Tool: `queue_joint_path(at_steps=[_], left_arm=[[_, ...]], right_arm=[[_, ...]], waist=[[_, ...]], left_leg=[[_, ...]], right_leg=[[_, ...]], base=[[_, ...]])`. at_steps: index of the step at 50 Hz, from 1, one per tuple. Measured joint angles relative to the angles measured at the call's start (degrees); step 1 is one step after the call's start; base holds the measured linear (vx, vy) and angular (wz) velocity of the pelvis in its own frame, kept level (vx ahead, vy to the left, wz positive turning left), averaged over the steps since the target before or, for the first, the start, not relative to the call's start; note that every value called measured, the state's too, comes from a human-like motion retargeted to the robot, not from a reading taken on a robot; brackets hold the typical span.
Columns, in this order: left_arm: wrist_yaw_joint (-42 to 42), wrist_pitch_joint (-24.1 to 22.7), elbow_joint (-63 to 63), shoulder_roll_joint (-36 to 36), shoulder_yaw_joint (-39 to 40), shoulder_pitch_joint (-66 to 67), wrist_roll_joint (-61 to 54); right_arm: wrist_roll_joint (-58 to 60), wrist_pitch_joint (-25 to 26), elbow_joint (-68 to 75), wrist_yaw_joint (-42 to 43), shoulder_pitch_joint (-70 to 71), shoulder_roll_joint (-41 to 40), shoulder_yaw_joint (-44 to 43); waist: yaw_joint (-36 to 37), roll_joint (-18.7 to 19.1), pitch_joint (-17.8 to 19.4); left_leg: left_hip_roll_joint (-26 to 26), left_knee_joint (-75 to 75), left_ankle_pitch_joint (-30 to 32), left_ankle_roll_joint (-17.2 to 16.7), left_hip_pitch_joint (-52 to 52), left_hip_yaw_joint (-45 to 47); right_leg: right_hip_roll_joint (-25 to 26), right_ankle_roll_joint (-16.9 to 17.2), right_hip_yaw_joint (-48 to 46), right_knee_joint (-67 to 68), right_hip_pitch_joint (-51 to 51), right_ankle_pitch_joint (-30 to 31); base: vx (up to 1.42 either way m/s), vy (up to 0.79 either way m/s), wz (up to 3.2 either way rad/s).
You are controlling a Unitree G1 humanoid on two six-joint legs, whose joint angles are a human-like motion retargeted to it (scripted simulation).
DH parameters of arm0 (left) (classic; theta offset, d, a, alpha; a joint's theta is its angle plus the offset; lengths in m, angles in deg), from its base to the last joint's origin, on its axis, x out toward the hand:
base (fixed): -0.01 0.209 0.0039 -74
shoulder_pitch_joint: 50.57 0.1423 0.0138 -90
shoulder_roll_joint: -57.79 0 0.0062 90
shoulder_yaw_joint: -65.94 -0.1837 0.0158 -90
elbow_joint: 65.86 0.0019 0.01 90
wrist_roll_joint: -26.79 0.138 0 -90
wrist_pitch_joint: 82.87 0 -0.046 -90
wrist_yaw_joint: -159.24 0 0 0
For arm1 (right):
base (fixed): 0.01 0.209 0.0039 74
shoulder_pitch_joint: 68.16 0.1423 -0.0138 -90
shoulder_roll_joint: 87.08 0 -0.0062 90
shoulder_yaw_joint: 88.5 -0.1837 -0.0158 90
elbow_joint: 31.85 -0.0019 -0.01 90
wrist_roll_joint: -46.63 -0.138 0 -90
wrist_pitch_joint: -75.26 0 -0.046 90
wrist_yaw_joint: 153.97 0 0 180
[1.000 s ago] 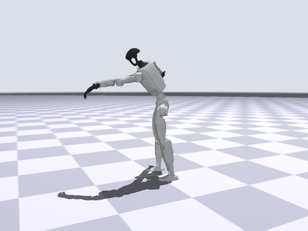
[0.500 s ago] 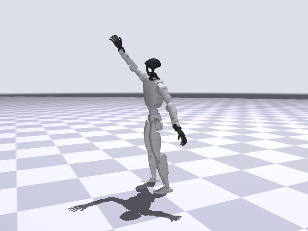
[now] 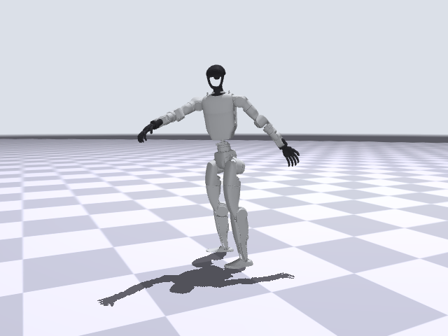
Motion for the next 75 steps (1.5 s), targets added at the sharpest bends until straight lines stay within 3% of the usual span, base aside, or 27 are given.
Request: queue_joint_path(at_steps=[8,13,17,23,29,32,35,40,43,47,55,56,60,62,63,65,66,67,68,69,70,75], left_arm=[[7.9,-1.0,3.8,-22.0,7.6,-3.2,-5.5],[7.3,-1.1,4.5,-38.8,11.0,-5.1,-6.4],[5.6,-1.2,5.0,-53.4,13.1,-6.0,-5.3],[2.7,-3.5,1.5,-73.8,17.6,-9.9,-4.1],[1.2,-7.3,-15.1,-80.8,30.1,-3.3,-15.2],[1.2,-9.9,-25.1,-83.2,41.3,11.1,-16.4],[0.3,-11.5,-30.2,-89.8,65.0,39.4,-9.0],[-3.4,-8.8,-37.4,-90.0,79.6,60.2,4.5],[-5.3,-6.7,-38.9,-90.0,78.1,60.2,12.2],[-7.1,-6.8,-40.6,-90.0,73.3,60.2,24.9],[-13.6,-9.2,-39.8,-90.0,59.7,60.2,43.5],[-15.1,-8.5,-37.9,-90.0,59.4,60.2,42.9],[-22.6,-2.9,-27.7,-86.9,60.6,60.2,37.7],[-27.3,2.8,-18.7,-83.5,63.1,60.2,34.4],[-29.3,6.1,-13.2,-81.3,64.6,60.2,33.4],[-30.8,10.4,-0.4,-70.6,64.0,60.2,34.8],[-24.8,7.7,-5.9,-47.8,41.4,47.0,33.5],[-14.9,4.7,-9.7,-25.0,16.4,30.6,29.8],[2.8,0.9,-10.2,-1.9,-13.3,7.6,21.4],[9.3,-0.7,-9.6,6.6,-23.6,-0.2,17.0],[10.1,-1.2,-8.4,7.9,-24.2,-0.5,14.5],[9.8,-3.7,-10.9,0.7,-23.0,6.5,11.4]], right_arm=[[-4.3,-0.7,-2.3,7.1,-36.3,-4.6,-12.0],[-10.4,0.3,1.2,6.5,-57.8,-6.9,-18.2],[-16.4,1.5,7.7,5.4,-70.4,-5.1,-28.4],[-27.5,1.0,12.5,7.2,-78.5,5.9,-48.5],[-42.6,-1.4,4.3,12.7,-69.8,14.8,-56.1],[-49.5,-3.9,-2.8,14.8,-62.7,12.5,-54.0],[-54.3,-5.9,-9.1,13.5,-61.4,8.5,-55.1],[-56.1,-4.2,-15.8,6.4,-55.6,5.6,-51.1],[-54.2,-2.7,-16.8,3.7,-51.3,2.9,-49.4],[-50.9,-2.8,-16.4,3.7,-47.0,-1.0,-50.0],[-51.0,-8.0,-15.8,14.8,-44.8,-8.7,-64.1],[-51.1,-8.9,-16.2,16.7,-44.7,-7.9,-66.5],[-51.2,-11.1,-17.8,22.8,-42.2,-2.4,-74.9],[-50.8,-11.1,-18.3,25.0,-39.3,0.7,-77.4],[-50.5,-10.8,-18.3,25.8,-37.7,2.2,-77.8],[-49.4,-9.4,-17.6,27.0,-32.4,2.0,-70.9],[-48.6,-9.2,-16.8,27.7,-33.2,1.3,-61.9],[-48.1,-9.2,-15.9,28.8,-34.9,7.9,-56.6],[-48.4,-9.6,-14.5,30.5,-38.1,29.0,-58.4],[-48.5,-9.6,-13.5,31.1,-39.1,39.7,-60.7],[-48.6,-9.2,-12.6,31.2,-39.0,45.1,-63.3],[-49.3,-8.5,-12.3,30.7,-33.3,57.0,-65.8]], waist=[[-3.8,8.4,-2.9],[-9.6,13.9,-4.3],[-16.4,18.0,-4.5],[-30.7,21.8,-3.2],[-46.7,22.5,1.3],[-52.9,20.4,2.8],[-55.0,18.2,1.5],[-64.1,16.2,2.7],[-69.6,11.9,5.3],[-74.9,4.0,8.0],[-74.9,-18.6,10.5],[-74.2,-19.5,10.7],[-73.2,-21.8,10.1],[-75.3,-22.3,7.4],[-77.3,-22.4,4.8],[-89.6,-21.9,-10.5],[-94.6,-21.6,-23.0],[-91.4,-20.0,-27.9],[-71.5,-15.7,-17.7],[-61.8,-14.4,-12.8],[-57.1,-14.5,-10.5],[-42.6,-19.7,-6.6]], left_leg=[[-0.5,-2.1,2.1,0.0,0.0,-2.0],[-0.4,-2.3,2.3,0.5,0.3,-0.8],[0.0,-1.7,1.7,-0.1,0.7,1.5],[0.9,-0.2,0.2,-2.2,1.7,6.8],[2.2,1.3,-1.5,-2.4,3.1,13.9],[2.9,1.7,-2.4,-1.5,4.2,17.7],[3.7,1.7,-3.2,-0.2,5.4,21.4],[4.8,1.3,-4.0,1.6,7.0,26.0],[5.3,1.1,-4.2,2.3,8.0,28.0],[7.7,1.0,-4.1,1.4,9.4,30.1],[9.3,2.5,-4.5,0.7,10.6,32.7],[9.6,2.7,-4.5,0.8,9.5,32.8],[10.9,4.2,-4.8,1.5,3.1,32.4],[11.7,5.3,-5.0,2.0,-1.6,31.3],[11.9,5.8,-5.1,2.2,-4.1,30.6],[11.0,6.5,-4.8,2.9,-10.6,29.3],[9.3,5.6,-4.9,3.0,-7.7,29.7],[8.2,4.1,-4.9,2.9,-3.1,30.2],[8.1,1.5,-4.8,2.6,5.1,31.0],[8.2,0.5,-4.9,2.4,8.4,31.2],[8.4,0.3,-5.0,2.3,9.2,31.1],[8.0,-0.3,-4.9,2.6,8.6,27.8]], right_leg=[[-0.2,0.4,-2.7,-0.2,0.6,-0.5],[-0.2,1.0,-1.8,-0.6,0.2,-0.4],[-0.1,1.7,0.4,-0.7,-0.3,-0.1],[0.1,2.7,5.7,-0.7,-1.7,0.5],[0.9,3.4,13.3,-0.5,-4.1,1.4],[1.7,3.5,17.5,-0.4,-5.3,2.0],[2.7,3.7,21.5,-0.3,-6.6,2.7],[4.5,5.8,26.4,0.0,-8.4,3.9],[5.4,7.8,28.4,0.3,-8.9,4.7],[8.6,8.1,30.2,0.4,-8.9,5.7],[10.7,8.1,32.6,0.0,-8.3,7.2],[10.9,8.1,32.7,-0.3,-9.3,7.5],[11.8,8.1,32.4,-1.3,-14.5,8.9],[12.1,8.1,31.6,-1.8,-18.2,9.7],[12.2,8.1,31.1,-1.9,-20.1,10.0],[10.9,8.1,30.2,-2.0,-25.6,10.6],[9.5,8.1,30.6,-1.3,-23.5,9.7],[8.6,8.1,31.0,-0.8,-20.0,8.8],[9.1,8.1,31.3,-0.7,-13.2,7.7],[9.4,8.1,31.3,-0.7,-10.4,7.4],[9.6,8.1,31.1,-0.9,-9.6,7.4],[8.6,8.1,27.8,-0.5,-8.7,6.7]], base=[[-0.02,-0.02,0.25],[0.0,-0.02,-0.17],[0.0,-0.02,-0.5],[0.01,-0.02,-0.78],[0.0,-0.03,-1.1],[-0.01,-0.04,-1.23],[0.0,-0.03,-1.19],[0.0,-0.03,-0.93],[-0.01,-0.04,-0.68],[-0.04,-0.17,-0.53],[-0.05,-0.06,-0.31],[0.0,0.0,0.0],[-0.02,0.08,0.01],[-0.02,0.09,0.25],[-0.01,0.07,0.41],[0.0,0.04,0.54],[0.05,0.0,0.29],[0.09,0.04,-0.22],[0.08,0.09,-0.39],[0.05,0.1,-0.32],[0.01,0.08,0.11],[0.01,0.07,0.6]])
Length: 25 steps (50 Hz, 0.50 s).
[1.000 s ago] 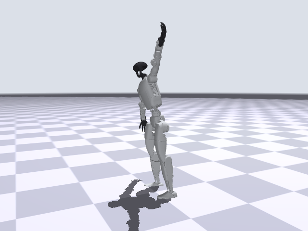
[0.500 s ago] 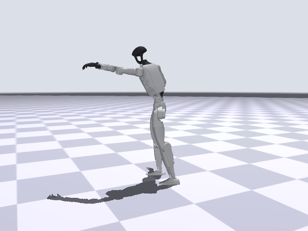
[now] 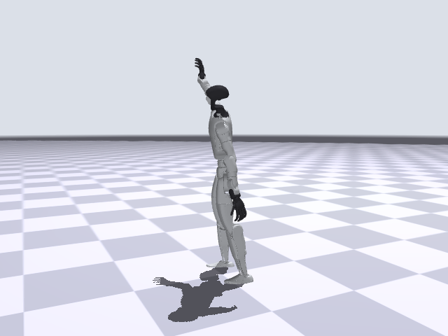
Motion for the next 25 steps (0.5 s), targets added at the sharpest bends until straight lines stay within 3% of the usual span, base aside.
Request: queue_joint_path(at_steps=[3,8,15,17,18,20,22,25], left_arm=[[1.6,-2.4,-3.2,-6.3,-0.5,1.0,-1.5],[4.3,-7.6,-7.5,-12.2,-3.9,-5.8,-8.4],[2.2,-11.4,-7.1,-9.9,-7.8,-20.4,-19.9],[1.5,-11.5,-6.0,-7.1,-6.5,-22.2,-23.2],[1.1,-11.4,-5.0,-5.7,-4.3,-21.5,-25.1],[0.0,-10.9,-4.2,-0.6,6.5,-15.4,-28.0],[-1.4,-9.9,-4.1,6.1,12.9,-13.9,-30.4],[-3.2,-7.8,-3.3,13.6,19.8,-13.3,-33.2]], right_arm=[[-1.0,0.0,-1.0,-1.6,4.0,3.8,1.1],[3.3,-0.6,-3.5,-3.8,8.4,7.5,6.1],[27.4,-1.0,-7.5,-4.1,10.3,4.3,20.6],[35.8,-0.1,-8.0,-5.1,17.2,0.0,31.5],[40.4,0.8,-6.9,-5.4,29.3,-5.1,45.3],[45.3,2.2,1.8,-8.2,58.8,-21.2,77.1],[46.7,2.5,5.0,-12.4,62.8,-27.7,83.7],[47.2,3.0,5.9,-17.3,57.1,-31.7,81.7]], waist=[[9.0,-2.8,2.9],[25.5,-3.9,10.5],[44.0,-4.0,18.1],[46.9,-3.8,18.5],[46.7,-3.7,17.6],[40.6,-3.0,11.6],[40.1,-0.2,10.3],[43.1,4.0,10.8]], left_leg=[[-0.7,0.3,0.0,0.3,-1.3,-3.0],[-1.8,1.9,-0.4,0.6,-2.6,-8.9],[-4.0,2.8,0.4,0.7,-5.1,-17.9],[-4.9,2.6,0.9,0.8,-5.9,-20.5],[-5.3,2.5,1.2,0.8,-5.9,-21.8],[-6.4,1.6,2.4,0.8,-8.2,-24.7],[-7.2,1.0,3.4,0.4,-9.8,-27.4],[-8.2,0.1,4.7,-0.5,-10.4,-30.7]], right_leg=[[-1.4,0.0,-2.8,0.5,0.4,-0.8],[-3.5,-0.4,-8.6,1.2,3.1,-2.6],[-5.9,-2.3,-17.5,1.8,6.3,-4.9],[-6.6,-3.0,-20.2,1.8,7.1,-5.4],[-6.8,-3.3,-21.6,1.8,7.9,-5.6],[-7.7,-4.0,-24.6,1.8,7.0,-5.9],[-8.2,-4.7,-27.4,2.0,6.8,-6.2],[-8.7,-5.6,-31.0,2.1,7.9,-6.7]], base=[[0.02,0.11,0.91],[0.02,0.11,1.08],[0.01,0.04,1.2],[0.01,0.04,1.26],[0.01,0.04,1.32],[0.0,0.04,1.4],[-0.01,0.04,1.32],[-0.03,0.04,1.11]])
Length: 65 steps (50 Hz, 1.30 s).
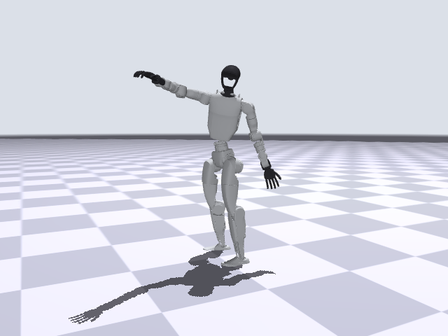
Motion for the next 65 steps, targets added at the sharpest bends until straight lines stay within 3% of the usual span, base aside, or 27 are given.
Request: queue_joint_path(at_steps=[3,7,13,18,23,29,37,41,45,48,50,52,54,57,60,65], left_arm=[[-0.3,2.3,2.0,3.6,6.4,1.8,-1.7],[2.8,4.1,6.6,2.0,12.9,4.8,-2.7],[8.7,4.1,12.0,-9.4,18.8,8.3,-3.1],[9.0,4.4,12.1,-21.2,21.4,10.1,-4.0],[8.9,4.7,11.9,-34.6,23.8,11.6,-3.7],[8.5,4.4,11.1,-53.7,25.4,11.7,-1.1],[2.4,6.0,2.3,-77.9,25.2,4.0,-0.2],[-0.5,7.1,-5.7,-84.7,27.4,2.6,-3.1],[-1.0,7.6,-13.4,-90.4,33.1,10.3,-1.3],[0.4,6.3,-12.9,-103.0,62.8,45.7,13.4],[0.0,5.9,-15.0,-104.4,70.4,59.5,28.1],[-0.8,6.3,-16.3,-104.4,71.4,66.7,45.9],[-2.5,6.9,-16.3,-104.4,67.2,67.0,61.4],[-5.0,7.0,-15.8,-104.4,62.0,67.0,75.9],[-6.8,6.7,-14.9,-104.4,59.5,67.0,80.2],[-8.2,6.1,-13.4,-104.4,58.2,67.0,76.0]], right_arm=[[-0.1,0.6,0.2,-3.5,-11.4,-3.4,-8.1],[0.3,1.4,1.3,-7.1,-29.7,-8.8,-20.4],[-2.6,3.3,6.7,-10.0,-53.3,-19.4,-33.5],[-8.5,4.6,11.4,-9.3,-68.8,-27.3,-40.8],[-12.9,4.8,12.7,-8.3,-82.8,-30.3,-47.0],[-22.6,4.5,13.7,-4.3,-96.6,-28.2,-56.3],[-42.8,3.1,15.4,3.3,-104.0,-23.0,-69.7],[-49.0,2.7,14.9,5.1,-99.9,-20.8,-70.0],[-54.6,2.7,12.9,5.8,-91.4,-22.2,-65.4],[-58.0,2.2,9.3,4.3,-92.4,-27.3,-67.2],[-58.3,2.0,5.1,1.2,-94.0,-27.2,-67.9],[-57.4,2.0,0.9,-2.9,-94.4,-27.2,-67.6],[-56.0,2.1,-2.5,-6.8,-93.5,-28.1,-67.1],[-53.8,2.4,-4.9,-10.5,-91.2,-30.1,-66.3],[-52.3,2.6,-4.3,-10.3,-87.7,-32.9,-66.0],[-54.7,1.8,0.8,-2.9,-81.2,-38.4,-69.6]], waist=[[2.6,3.8,0.4],[5.4,8.3,-0.4],[6.9,15.4,-3.5],[4.3,22.3,-6.9],[-2.2,30.2,-9.5],[-13.8,38.5,-10.2],[-33.5,42.6,-5.9],[-44.9,42.0,-1.5],[-55.3,38.7,3.4],[-55.6,34.8,2.5],[-57.9,34.8,1.7],[-61.3,33.9,1.6],[-64.8,31.4,2.2],[-69.7,26.1,3.0],[-73.7,19.2,3.7],[-77.8,5.3,5.0]], left_leg=[[-0.8,-1.3,1.4,-1.0,0.3,-2.8],[-1.5,-3.1,3.3,-1.8,0.9,-5.5],[-2.0,-4.8,5.3,-1.5,1.2,-6.9],[-2.2,-5.0,5.9,-0.9,1.0,-6.0],[-2.2,-4.4,5.7,-1.1,0.8,-3.9],[-1.9,-3.8,5.0,-2.5,1.5,-0.2],[-1.2,-2.2,2.8,-4.4,3.4,6.9],[-0.5,-0.9,1.1,-4.4,4.3,11.7],[0.4,0.5,-0.8,-3.6,5.8,17.4],[1.2,1.1,-2.3,-2.5,7.6,22.4],[1.9,1.4,-3.1,-1.7,8.2,25.5],[2.4,1.6,-3.8,-0.9,8.9,28.5],[2.9,1.8,-4.4,-0.3,9.8,31.2],[3.5,2.0,-5.1,0.3,11.1,34.8],[4.3,2.2,-5.4,0.4,12.3,37.7],[7.8,2.7,-4.8,-1.4,13.6,40.1]], right_leg=[[-0.4,-0.6,-3.1,0.0,1.6,-0.3],[-0.7,-1.2,-6.1,0.0,3.0,-0.5],[-1.1,-2.0,-7.7,0.0,3.5,-0.6],[-1.3,-2.4,-6.8,-0.3,2.8,-0.4],[-1.6,-2.2,-4.6,-1.0,1.9,0.1],[-1.8,-1.8,-1.0,-1.7,1.1,0.7],[-2.0,-1.5,6.3,-1.8,-0.3,1.3],[-1.8,-1.5,11.5,-1.6,-1.9,1.6],[-1.1,-1.1,18.0,-1.5,-3.6,2.2],[-0.1,-0.4,23.5,-1.5,-4.8,2.9],[0.8,0.1,26.9,-1.6,-6.1,3.6],[1.8,0.9,30.1,-1.7,-7.2,4.3],[2.7,1.8,33.1,-1.7,-8.0,5.1],[4.0,3.8,36.7,-1.9,-8.8,6.4],[5.5,5.6,39.4,-2.2,-9.1,7.7],[10.1,5.6,40.9,-3.0,-8.4,10.0]], base=[[-0.04,0.03,0.94],[-0.05,0.02,0.67],[-0.06,0.01,0.25],[-0.06,0.0,-0.14],[-0.05,0.0,-0.38],[-0.02,0.0,-0.55],[0.02,0.0,-0.82],[0.03,0.0,-1.15],[0.02,-0.01,-1.42],[0.02,-0.01,-1.6],[0.02,-0.01,-1.54],[0.01,-0.02,-1.46],[-0.01,-0.02,-1.37],[-0.03,-0.03,-1.17],[-0.06,-0.09,-0.91],[-0.09,-0.22,-0.5]])
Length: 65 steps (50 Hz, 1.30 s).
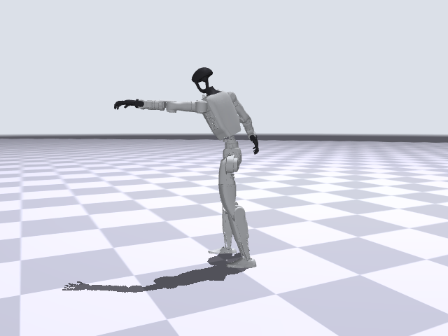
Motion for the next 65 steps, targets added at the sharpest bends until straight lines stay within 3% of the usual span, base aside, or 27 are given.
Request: queue_joint_path(at_steps=[3,4,10,15,22,25,26,27,28,29,30,31,32,35,37,41,45,50,55,65], left_arm=[[-1.8,-0.2,1.3,0.0,-0.9,0.0,-1.1],[-3.3,-0.1,1.9,0.0,-0.4,0.0,-1.4],[-16.8,2.0,8.3,0.0,7.4,0.0,-3.5],[-26.5,6.0,18.1,0.0,16.4,0.0,-5.9],[-24.4,10.5,37.1,0.2,27.1,0.0,-7.3],[-22.5,17.6,37.1,4.5,27.1,0.0,-8.5],[-22.5,19.6,37.1,8.8,23.6,0.0,-10.2],[-22.7,20.3,36.9,15.3,17.9,0.0,-12.0],[-23.1,18.2,36.3,26.5,7.4,0.0,-13.7],[-11.1,12.2,28.1,51.0,-22.1,-14.1,-19.6],[6.9,4.2,16.0,82.3,-61.2,-35.3,-27.5],[17.5,0.8,16.7,87.9,-78.9,-49.0,-34.5],[24.5,-1.7,17.0,91.4,-90.9,-58.4,-39.7],[24.1,-4.6,14.8,89.1,-91.1,-59.1,-44.1],[23.1,-6.0,12.8,88.5,-89.9,-58.4,-46.9],[21.0,-6.6,10.5,89.9,-84.8,-56.9,-52.0],[18.7,-5.9,10.1,94.8,-77.0,-55.9,-57.3],[13.8,-3.7,10.6,103.1,-64.5,-53.2,-63.9],[10.7,0.3,15.5,108.4,-54.3,-49.9,-67.3],[17.2,3.0,30.1,100.5,-45.5,-48.6,-67.0]], right_arm=[[-5.3,-1.1,3.6,4.7,3.1,-2.6,-5.2],[-7.3,-1.6,4.7,6.0,4.1,-2.1,-7.4],[-16.8,-1.8,12.0,11.8,12.0,7.8,-19.6],[-19.1,-1.8,15.8,14.7,18.2,18.9,-24.4],[-18.1,-5.7,14.7,19.2,24.8,36.8,-29.7],[-14.7,-6.3,13.8,20.9,26.6,44.9,-30.7],[-12.1,-5.6,13.0,21.0,27.7,46.5,-28.5],[-9.4,-4.7,11.6,20.8,28.9,46.9,-24.3],[-6.5,-3.7,8.9,19.8,30.2,44.7,-16.0],[-2.9,-4.1,6.0,20.7,33.1,45.3,-1.3],[1.0,-5.1,2.9,22.5,36.8,47.3,16.5],[3.4,-4.4,5.4,22.7,39.9,60.3,20.9],[6.3,-3.8,6.6,22.5,41.7,69.2,24.0],[20.7,-3.2,1.3,19.7,40.2,70.2,26.3],[33.4,-1.6,-2.3,18.0,39.6,69.4,28.5],[52.3,0.4,-7.3,14.2,39.2,66.0,34.3],[60.6,1.4,-8.7,9.8,41.3,60.6,40.7],[61.0,2.1,-4.5,3.1,43.5,50.6,45.4],[60.2,2.8,1.1,-3.3,39.8,40.1,43.2],[55.1,2.4,2.6,-2.7,16.3,19.5,32.9]], waist=[[-0.8,-9.0,0.3],[-1.0,-10.3,0.2],[-2.7,-12.7,-0.9],[-4.3,-13.5,-3.6],[-1.1,-13.5,-7.2],[3.8,-13.5,-7.9],[4.5,-13.5,-10.2],[4.0,-13.5,-15.0],[0.9,-13.5,-25.0],[4.8,-13.5,-32.7],[12.2,-13.5,-39.2],[34.7,-13.5,-20.5],[51.1,-13.5,-7.2],[61.7,-13.5,-1.0],[66.7,-13.5,1.3],[74.8,-12.7,2.9],[81.6,-9.0,3.0],[87.2,-2.2,1.4],[90.2,5.1,-1.4],[88.4,17.9,-9.1]], left_leg=[[1.3,0.3,0.3,-0.5,0.0,0.1],[1.9,0.5,0.4,-0.6,-1.0,-0.1],[4.0,2.4,0.9,0.7,-12.7,-4.1],[4.2,3.4,1.9,2.4,-23.3,-9.7],[4.2,3.0,4.2,3.2,-35.2,-19.1],[4.5,3.2,4.9,2.8,-39.1,-24.5],[4.9,4.0,4.7,2.5,-40.2,-26.6],[5.1,4.8,4.2,2.3,-41.1,-28.3],[5.2,5.7,3.5,2.1,-41.5,-29.3],[3.5,5.2,2.8,2.3,-36.8,-27.8],[0.9,4.1,2.1,2.6,-29.5,-25.1],[0.7,2.2,1.6,2.5,-18.8,-23.4],[0.3,0.9,1.3,2.4,-11.5,-22.7],[-1.9,0.2,1.7,2.9,-10.6,-26.7],[-3.6,-0.4,2.3,3.2,-11.1,-30.1],[-5.8,-1.9,4.1,2.8,-13.1,-36.5],[-7.3,-3.9,6.2,1.2,-14.1,-42.5],[-8.5,-6.5,8.8,-1.0,-13.8,-48.3],[-9.3,-8.5,11.0,-1.5,-12.8,-51.5],[-9.9,-9.5,13.0,0.0,-12.3,-50.3]], right_leg=[[1.5,0.0,-0.2,-0.6,0.4,1.2],[2.1,0.0,-0.5,-0.9,-0.3,1.6],[3.2,0.0,-4.2,-2.1,-8.9,3.7],[2.3,0.0,-8.9,-2.0,-16.3,4.3],[1.6,0.0,-17.7,-1.7,-23.3,4.0],[1.7,0.0,-22.8,-1.4,-24.2,3.2],[2.2,0.0,-24.7,-1.6,-23.7,2.8],[2.5,0.0,-26.3,-1.7,-23.2,2.4],[2.5,0.0,-27.2,-1.8,-22.5,1.9],[0.6,0.0,-26.1,-1.2,-18.8,0.7],[-2.2,0.0,-24.1,-0.2,-13.6,-0.7],[-2.5,0.0,-22.7,0.5,-4.8,-2.1],[-2.9,0.0,-22.3,1.0,1.4,-3.2],[-5.4,0.0,-26.3,2.3,4.0,-5.1],[-7.2,-0.1,-29.7,3.5,5.0,-6.4],[-9.4,-1.8,-36.3,5.6,5.6,-8.6],[-10.5,-4.2,-42.6,7.0,7.1,-10.4],[-11.1,-6.6,-48.8,7.7,9.9,-11.6],[-11.3,-8.0,-52.2,7.4,12.2,-11.8],[-11.8,-9.1,-50.4,6.1,11.8,-11.6]], base=[[-0.11,-0.16,-0.08],[-0.08,-0.1,0.12],[-0.07,0.0,0.49],[-0.04,0.07,0.82],[0.01,0.04,1.02],[0.07,0.04,1.25],[0.12,0.05,1.21],[0.17,0.05,1.04],[0.21,0.03,0.75],[0.24,0.01,0.37],[0.17,0.02,-0.2],[0.1,0.05,-0.41],[0.04,0.09,0.01],[0.08,0.11,1.24],[0.09,0.11,1.63],[0.05,0.05,1.61],[0.01,0.03,1.49],[-0.03,0.03,1.17],[-0.07,0.02,0.65],[-0.08,0.0,-0.09]])
